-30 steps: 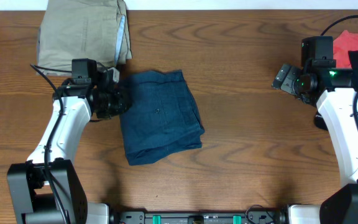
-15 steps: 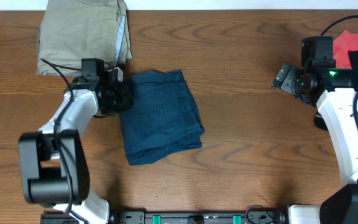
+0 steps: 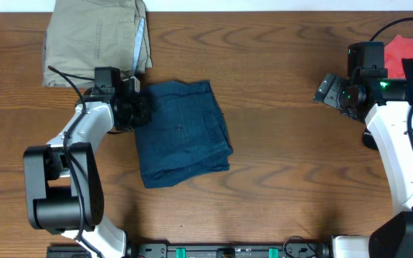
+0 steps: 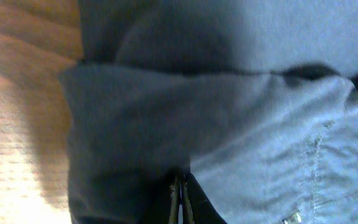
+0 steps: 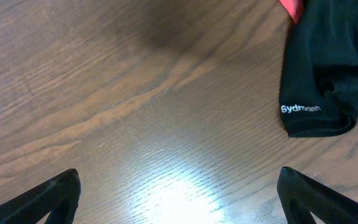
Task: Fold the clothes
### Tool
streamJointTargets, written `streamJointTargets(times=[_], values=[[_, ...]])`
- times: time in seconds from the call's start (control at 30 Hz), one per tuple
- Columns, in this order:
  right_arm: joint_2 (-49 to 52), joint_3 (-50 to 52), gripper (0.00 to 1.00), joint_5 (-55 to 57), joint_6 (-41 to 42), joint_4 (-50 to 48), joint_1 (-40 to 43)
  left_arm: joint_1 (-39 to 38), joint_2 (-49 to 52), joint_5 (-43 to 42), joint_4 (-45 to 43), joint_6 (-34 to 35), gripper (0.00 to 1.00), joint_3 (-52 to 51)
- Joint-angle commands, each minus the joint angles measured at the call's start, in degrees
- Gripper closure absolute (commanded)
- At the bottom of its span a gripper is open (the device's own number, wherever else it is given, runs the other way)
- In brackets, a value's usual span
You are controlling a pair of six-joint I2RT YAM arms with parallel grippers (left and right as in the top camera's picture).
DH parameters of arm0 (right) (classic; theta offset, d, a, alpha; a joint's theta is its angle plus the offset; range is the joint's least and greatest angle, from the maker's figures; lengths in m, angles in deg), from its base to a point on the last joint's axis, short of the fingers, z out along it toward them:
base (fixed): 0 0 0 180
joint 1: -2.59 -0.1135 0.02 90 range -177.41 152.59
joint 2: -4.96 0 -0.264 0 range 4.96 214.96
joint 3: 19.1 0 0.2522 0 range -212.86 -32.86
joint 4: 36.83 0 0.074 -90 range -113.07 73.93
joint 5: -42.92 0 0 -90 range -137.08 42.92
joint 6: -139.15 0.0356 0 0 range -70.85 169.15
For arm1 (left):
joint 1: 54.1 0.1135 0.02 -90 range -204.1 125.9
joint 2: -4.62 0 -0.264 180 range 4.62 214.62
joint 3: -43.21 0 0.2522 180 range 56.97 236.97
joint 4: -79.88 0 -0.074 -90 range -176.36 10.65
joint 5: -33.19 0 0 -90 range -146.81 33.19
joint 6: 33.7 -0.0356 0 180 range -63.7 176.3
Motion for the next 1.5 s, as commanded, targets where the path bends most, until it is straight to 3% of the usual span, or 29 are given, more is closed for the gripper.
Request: streamJointTargets(times=[0.0, 0.33, 1.03, 1.47], values=[[0.0, -0.1, 0.01, 0.2, 0.4, 0.0, -0.1, 0.3, -4.9, -2.5, 2.2, 0.5, 0.94, 2.6], [0.0, -0.1, 0.01, 0.2, 0.4, 0.0, -0.1, 0.3, -16.0, 2.8, 16.4, 0.5, 0.94, 2.6], [0.0, -0.1, 0.01, 0.2, 0.4, 0.0, -0.1, 0.3, 1.4, 1.0, 12.9, 0.7, 0.94, -2.5], [0.0, -0.1, 0.01, 0.2, 0.4, 0.0, -0.1, 0.1, -16.2, 1.0, 23.9, 1.9, 0.94, -1.2]])
